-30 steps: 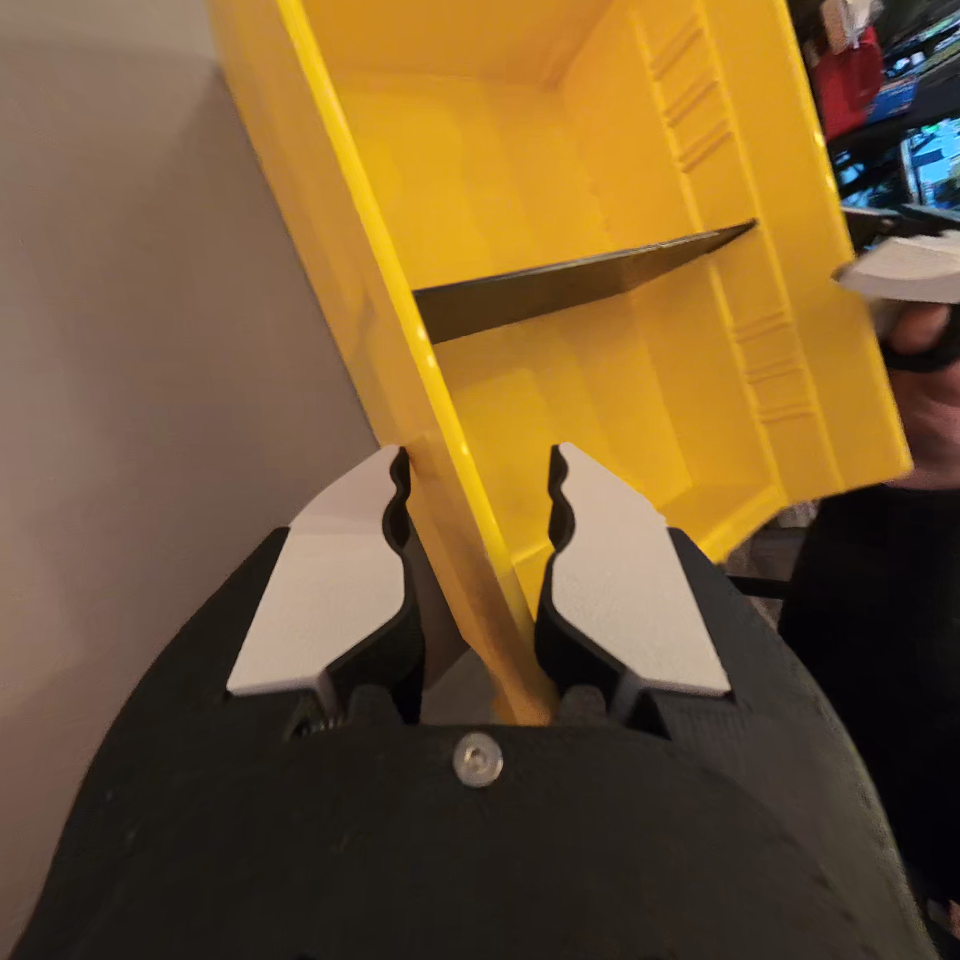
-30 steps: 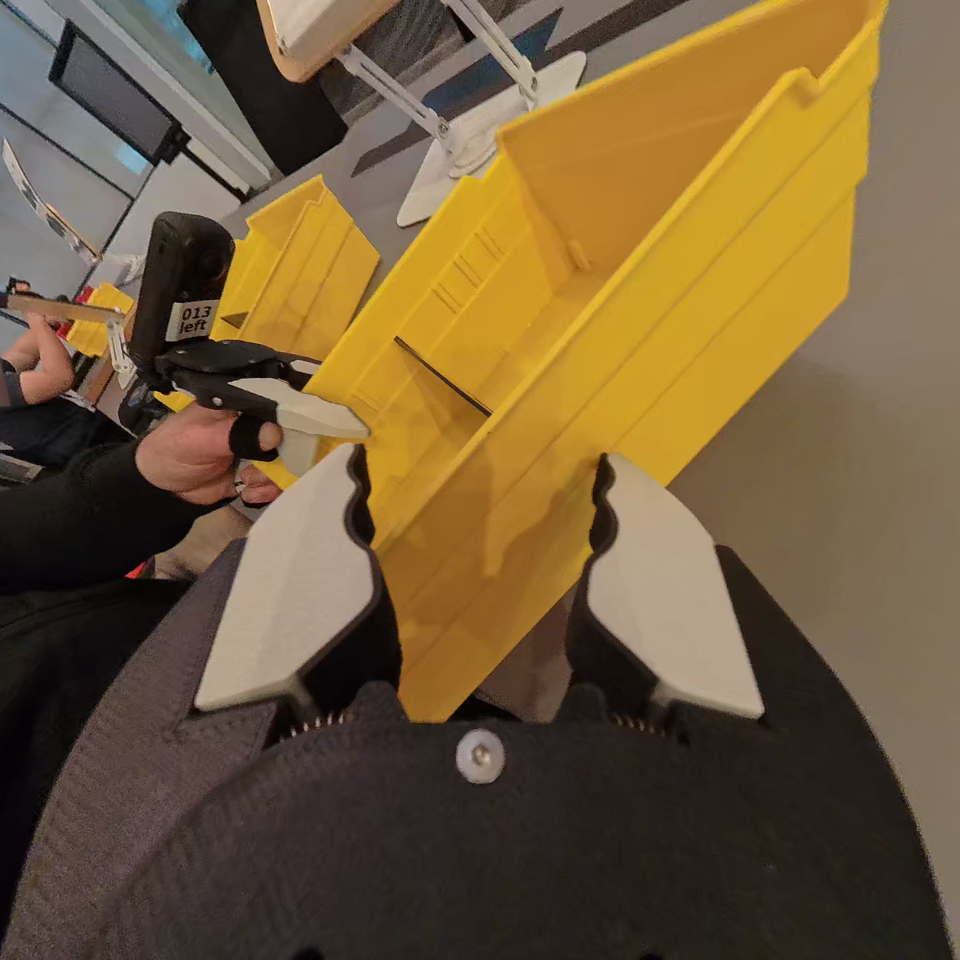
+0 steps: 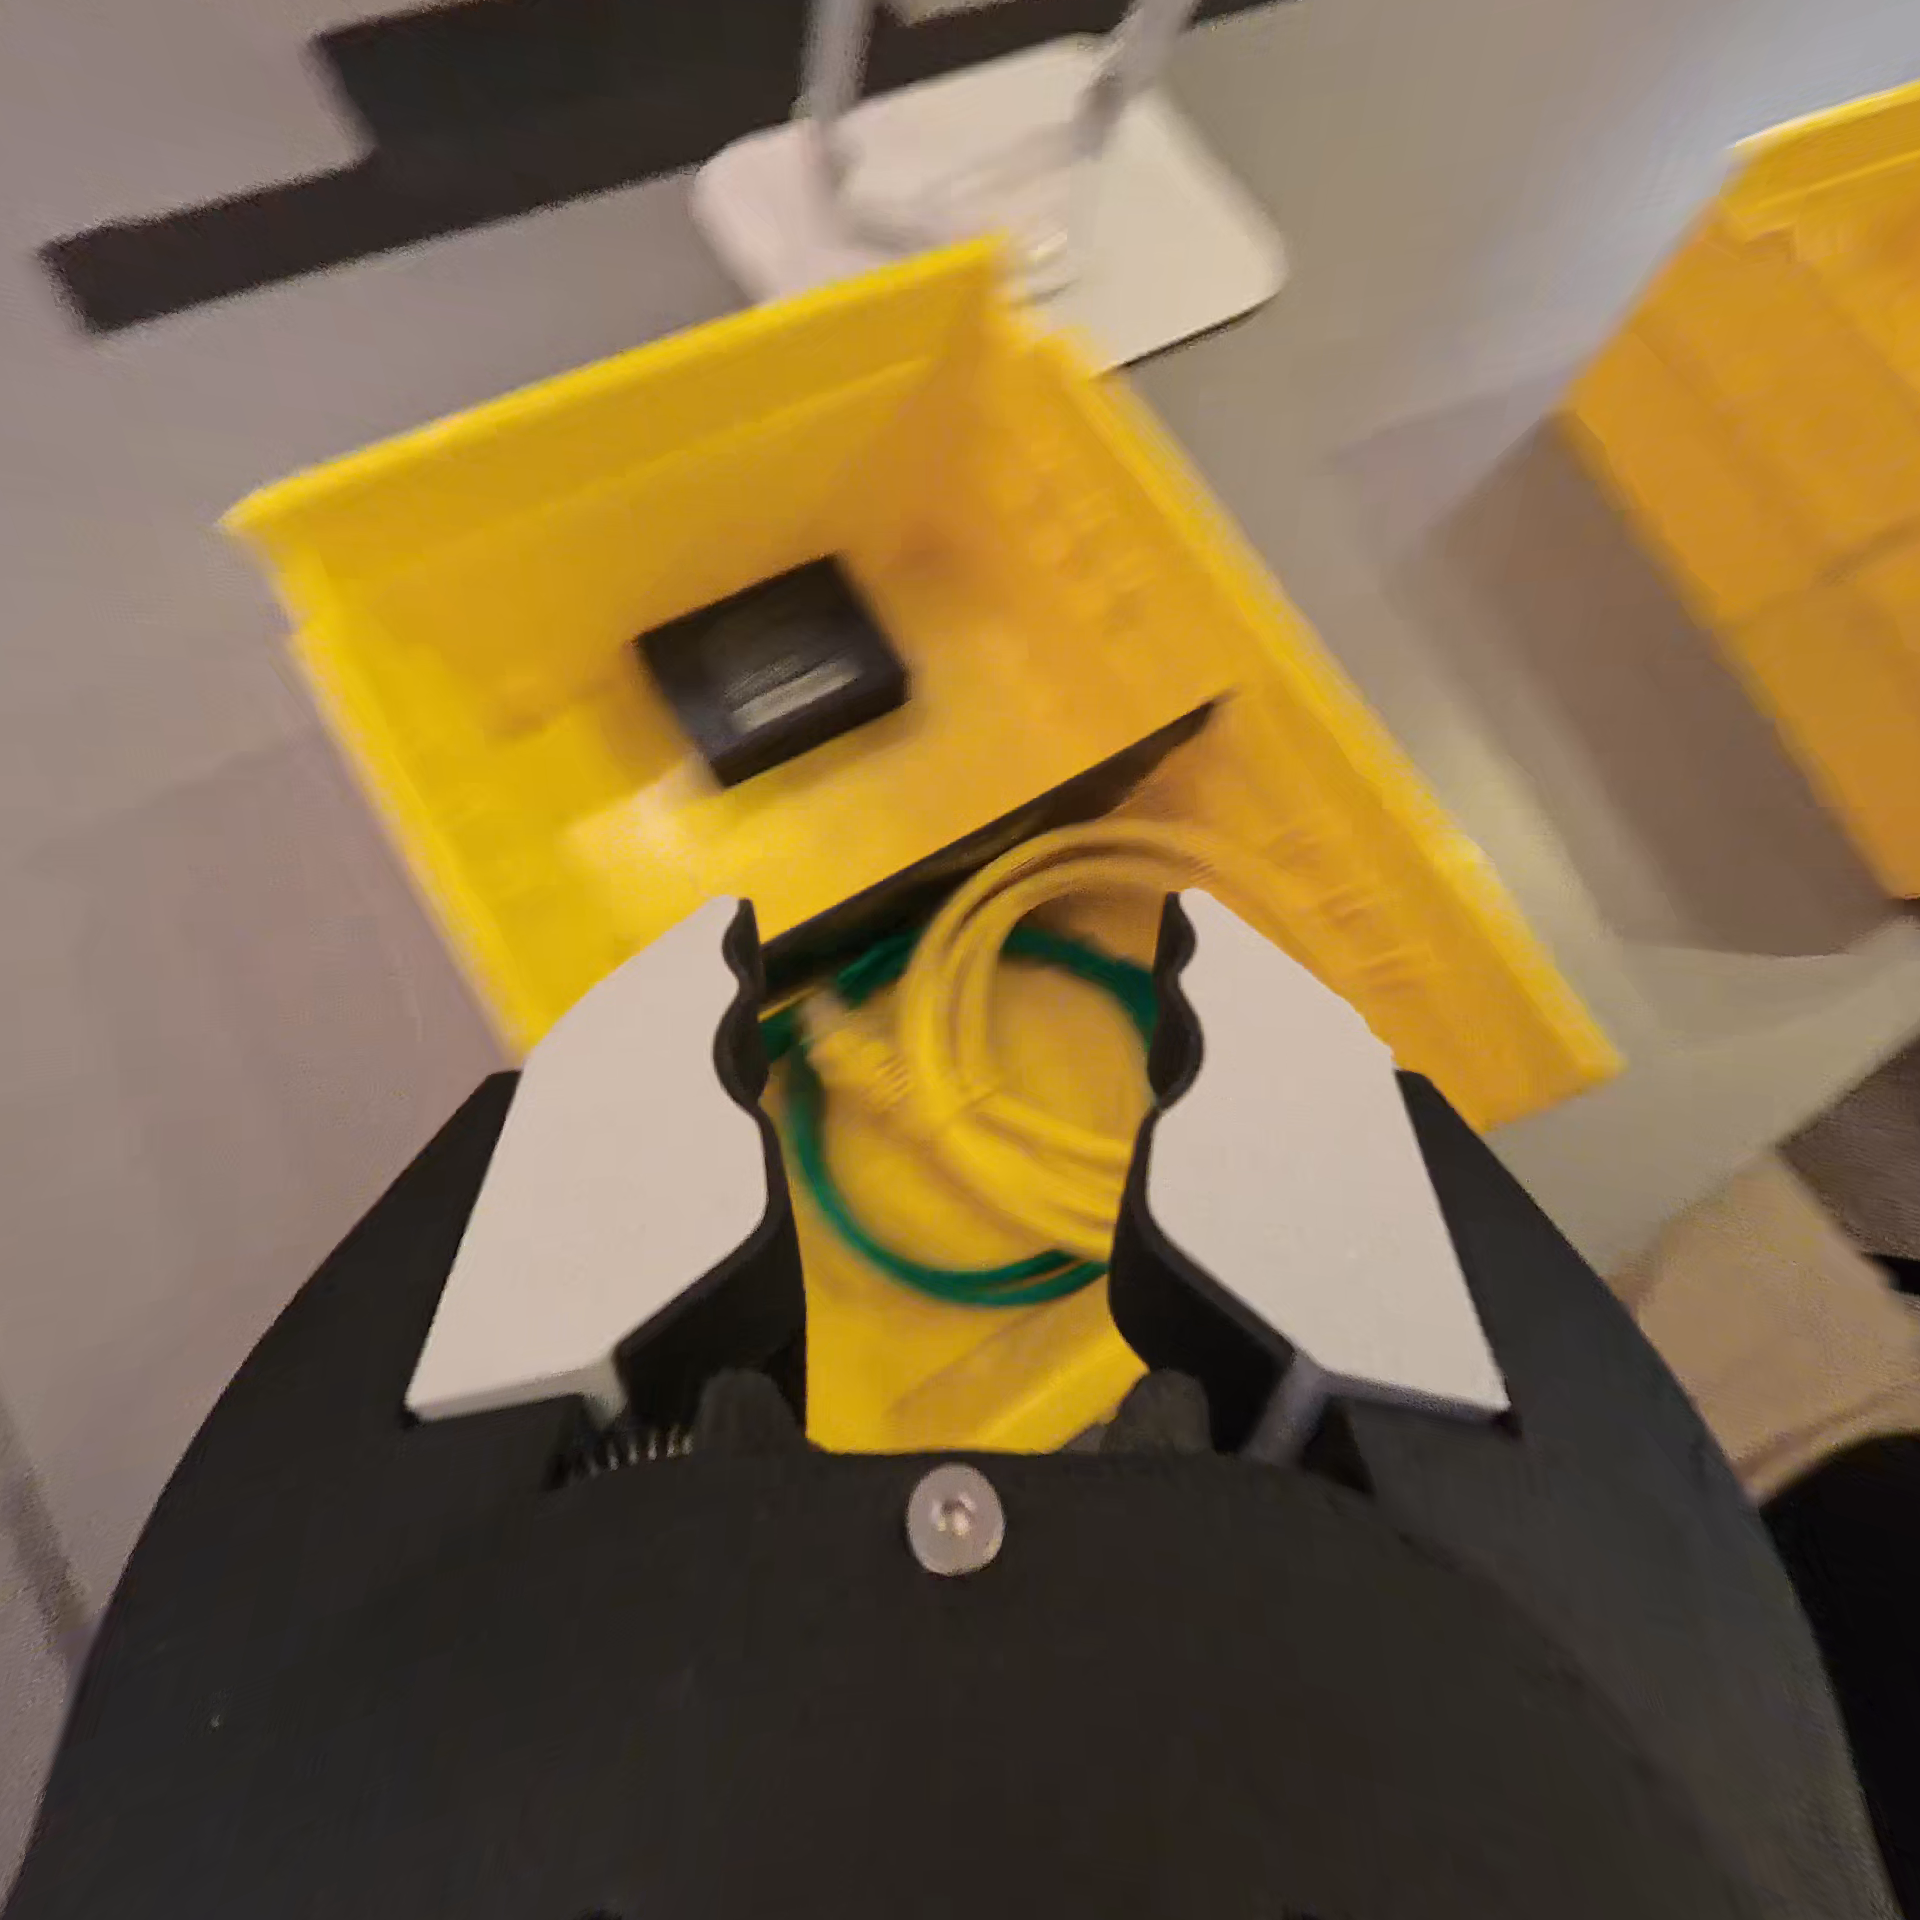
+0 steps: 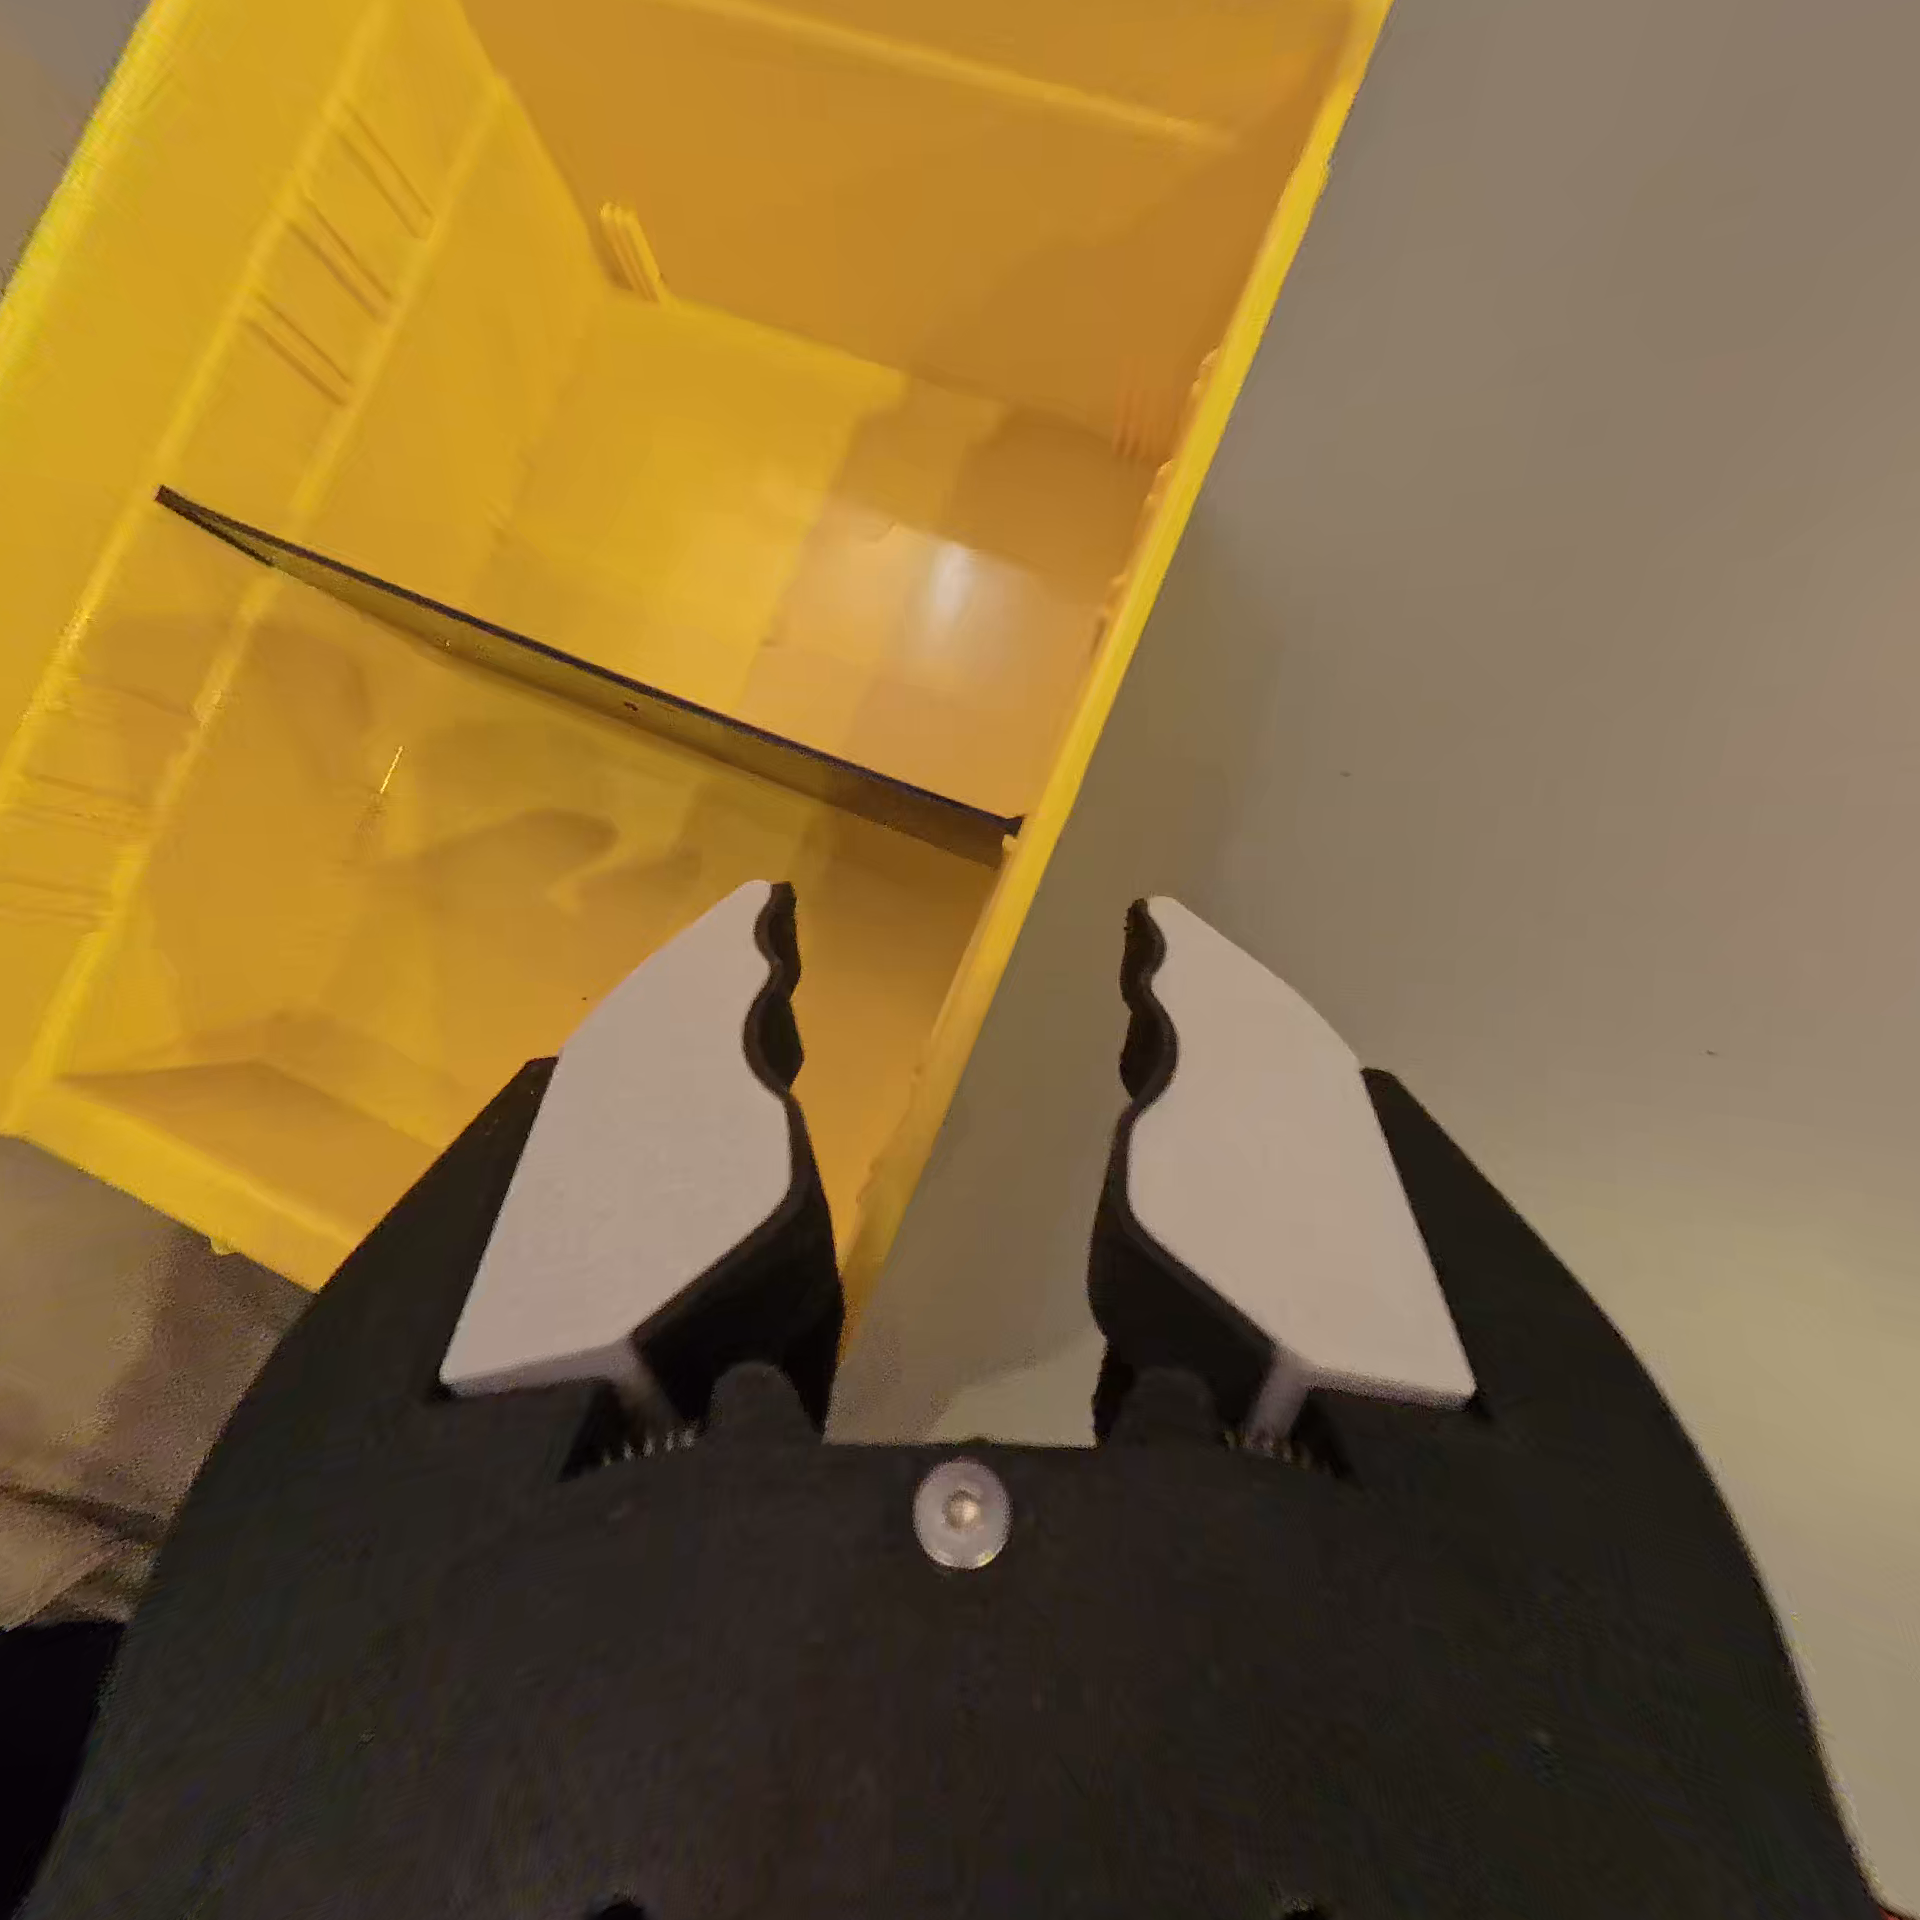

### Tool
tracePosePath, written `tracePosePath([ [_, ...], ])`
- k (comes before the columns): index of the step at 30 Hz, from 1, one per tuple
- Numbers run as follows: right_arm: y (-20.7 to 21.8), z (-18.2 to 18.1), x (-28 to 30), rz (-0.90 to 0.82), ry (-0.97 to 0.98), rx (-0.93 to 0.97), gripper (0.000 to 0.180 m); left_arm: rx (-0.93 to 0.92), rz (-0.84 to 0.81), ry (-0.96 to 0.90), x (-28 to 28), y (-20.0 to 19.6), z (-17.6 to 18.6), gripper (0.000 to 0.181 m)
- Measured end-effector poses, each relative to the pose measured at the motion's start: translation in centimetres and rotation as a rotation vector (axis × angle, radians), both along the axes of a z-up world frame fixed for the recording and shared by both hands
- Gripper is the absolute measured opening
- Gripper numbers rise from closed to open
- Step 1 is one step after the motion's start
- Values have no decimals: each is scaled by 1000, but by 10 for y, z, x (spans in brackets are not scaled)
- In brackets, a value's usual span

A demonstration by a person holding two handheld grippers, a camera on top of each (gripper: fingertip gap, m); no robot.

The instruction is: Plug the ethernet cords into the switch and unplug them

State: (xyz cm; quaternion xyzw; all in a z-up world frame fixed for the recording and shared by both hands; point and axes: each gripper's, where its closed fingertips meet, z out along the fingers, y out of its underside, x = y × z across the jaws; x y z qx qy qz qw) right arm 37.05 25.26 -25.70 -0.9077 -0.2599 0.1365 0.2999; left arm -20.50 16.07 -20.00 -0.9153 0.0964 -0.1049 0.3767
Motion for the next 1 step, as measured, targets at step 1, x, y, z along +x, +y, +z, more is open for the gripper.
tracePosePath([
  [1, -1, -5, -3, 10, 5, -18, 54, -48, 43, 43, -27, -7, -17, 70],
])
